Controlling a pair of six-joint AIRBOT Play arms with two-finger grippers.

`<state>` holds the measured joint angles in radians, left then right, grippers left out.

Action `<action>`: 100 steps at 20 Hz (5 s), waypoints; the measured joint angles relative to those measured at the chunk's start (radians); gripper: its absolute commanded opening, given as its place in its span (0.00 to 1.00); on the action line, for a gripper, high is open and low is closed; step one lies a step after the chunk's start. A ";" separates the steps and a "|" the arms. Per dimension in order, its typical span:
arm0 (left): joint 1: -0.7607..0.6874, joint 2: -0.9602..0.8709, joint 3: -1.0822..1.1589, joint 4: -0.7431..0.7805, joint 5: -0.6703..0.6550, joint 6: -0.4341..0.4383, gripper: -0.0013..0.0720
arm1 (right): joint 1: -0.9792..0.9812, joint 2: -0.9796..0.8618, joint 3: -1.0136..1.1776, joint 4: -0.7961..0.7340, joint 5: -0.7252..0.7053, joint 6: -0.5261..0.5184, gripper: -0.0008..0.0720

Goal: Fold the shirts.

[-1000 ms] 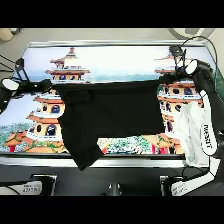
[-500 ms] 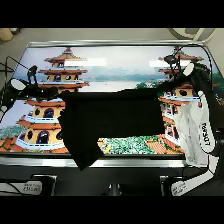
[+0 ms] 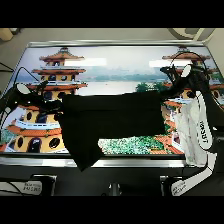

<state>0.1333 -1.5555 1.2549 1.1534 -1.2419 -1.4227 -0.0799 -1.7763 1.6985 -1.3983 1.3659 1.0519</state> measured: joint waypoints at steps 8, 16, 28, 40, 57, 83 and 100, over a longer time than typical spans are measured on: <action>0.093 0.266 -0.302 -0.013 -0.091 -0.001 0.83 | -0.153 0.205 -0.238 0.049 0.253 -0.051 0.71; 0.061 0.505 -0.738 -0.112 0.000 0.091 0.77 | -0.174 0.348 -0.638 0.139 0.129 -0.120 0.79; -0.097 0.492 -0.817 -0.144 0.122 0.017 0.20 | -0.175 0.340 -0.701 0.162 0.028 -0.147 0.88; -0.117 0.496 -0.805 -0.133 0.114 0.006 0.04 | -0.136 0.222 -0.687 0.239 -0.091 -0.091 0.04; -0.117 0.484 -0.258 -0.023 0.112 0.027 0.04 | -0.105 0.346 -0.411 0.292 -0.264 -0.182 0.03; -0.086 -0.064 0.325 -0.159 0.002 0.035 0.96 | -0.183 -0.097 -0.140 0.464 -0.262 -0.101 0.97; -0.436 -0.182 0.332 -0.303 0.268 0.016 0.04 | -0.117 0.122 -0.139 0.780 -0.043 -0.190 0.03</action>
<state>-0.3031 -1.7378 1.5864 0.8509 -0.9737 -1.4071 -0.1970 -1.6547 1.5593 -0.6178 1.3228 0.8616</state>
